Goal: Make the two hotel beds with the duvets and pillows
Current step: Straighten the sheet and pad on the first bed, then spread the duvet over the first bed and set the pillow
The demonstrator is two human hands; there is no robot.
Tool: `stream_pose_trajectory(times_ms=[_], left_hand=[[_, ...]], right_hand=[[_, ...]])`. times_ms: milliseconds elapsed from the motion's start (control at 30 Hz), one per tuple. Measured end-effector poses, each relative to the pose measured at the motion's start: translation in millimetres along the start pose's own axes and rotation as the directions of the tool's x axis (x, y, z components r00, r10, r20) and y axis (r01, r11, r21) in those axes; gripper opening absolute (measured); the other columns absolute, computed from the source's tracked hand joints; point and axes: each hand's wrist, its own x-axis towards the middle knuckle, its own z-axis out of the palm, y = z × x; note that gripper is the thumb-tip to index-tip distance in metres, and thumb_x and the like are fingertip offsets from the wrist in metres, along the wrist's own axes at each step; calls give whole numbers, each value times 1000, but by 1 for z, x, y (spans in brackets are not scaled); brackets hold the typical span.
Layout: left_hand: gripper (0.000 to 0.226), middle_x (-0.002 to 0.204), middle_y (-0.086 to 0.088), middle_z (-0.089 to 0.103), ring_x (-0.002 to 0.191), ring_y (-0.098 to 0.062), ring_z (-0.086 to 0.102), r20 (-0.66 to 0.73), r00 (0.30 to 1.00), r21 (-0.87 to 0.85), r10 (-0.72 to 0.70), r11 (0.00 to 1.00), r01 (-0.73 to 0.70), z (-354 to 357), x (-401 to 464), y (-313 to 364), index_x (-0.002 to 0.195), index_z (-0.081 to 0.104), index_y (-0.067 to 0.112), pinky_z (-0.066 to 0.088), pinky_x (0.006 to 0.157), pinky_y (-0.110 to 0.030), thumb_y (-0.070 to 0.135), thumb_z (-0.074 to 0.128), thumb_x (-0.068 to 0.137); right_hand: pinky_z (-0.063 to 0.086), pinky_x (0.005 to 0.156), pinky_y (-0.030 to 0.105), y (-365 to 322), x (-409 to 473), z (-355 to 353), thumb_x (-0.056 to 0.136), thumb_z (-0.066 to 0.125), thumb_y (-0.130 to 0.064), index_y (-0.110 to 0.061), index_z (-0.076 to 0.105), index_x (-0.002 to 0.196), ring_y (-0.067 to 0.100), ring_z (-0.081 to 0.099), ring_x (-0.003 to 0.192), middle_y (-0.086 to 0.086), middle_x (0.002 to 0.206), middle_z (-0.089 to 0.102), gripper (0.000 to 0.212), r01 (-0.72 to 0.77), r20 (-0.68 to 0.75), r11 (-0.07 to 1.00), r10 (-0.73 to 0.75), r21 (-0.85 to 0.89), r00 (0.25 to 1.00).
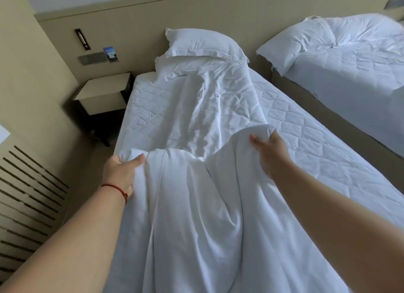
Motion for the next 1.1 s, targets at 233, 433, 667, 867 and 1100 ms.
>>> stream_pose_trajectory(times_ms=[233, 433, 667, 867, 1100], left_hand=[[76, 144, -15, 43, 128, -34, 45, -92, 994, 361, 60, 932, -22, 28, 87, 23, 146, 32, 11, 37, 107, -45, 53, 56, 87], [69, 163, 0, -5, 149, -20, -6, 474, 874, 805, 103, 351, -478, 83, 10, -86, 153, 2, 40, 1, 118, -53, 67, 14, 90], [57, 157, -2, 27, 145, -22, 19, 414, 910, 868, -20, 309, -389, 111, 7, -106, 148, 32, 32, 15, 115, -49, 57, 24, 97], [30, 117, -4, 58, 109, -24, 55, 598, 784, 676, 164, 423, -604, 189, -100, -52, 116, 58, 14, 43, 90, -31, 33, 54, 92], [28, 117, -1, 63, 106, -21, 58, 760, 649, 576, 45, 417, -703, 327, -250, -11, 115, 56, 20, 47, 85, -29, 37, 49, 93]], right_hand=[[27, 111, 46, -21, 54, 30, 83, 58, -55, -21, 13, 149, 29, 29, 138, 7, 149, 29, 87, 53, -113, 818, -143, -573, 983], [13, 114, 49, 105, -17, 41, 91, 22, -67, -51, 16, 145, 21, -1, 147, -5, 160, -1, 56, 24, 131, 541, 160, -841, 978], [14, 118, 32, 129, -40, 12, 74, 11, -86, -26, 30, 148, 18, 17, 145, -2, 157, 21, 97, -93, 234, 709, 350, -699, 907], [34, 65, 30, 77, -53, -73, 96, 45, -41, -8, 54, 75, 17, 49, 72, 4, 77, 52, 40, -92, 138, 790, 219, -607, 966], [34, 60, 30, 33, -48, -250, 95, 44, -46, -20, 47, 70, 12, 48, 65, -7, 67, 51, 36, -67, 42, 810, 112, -582, 993]])
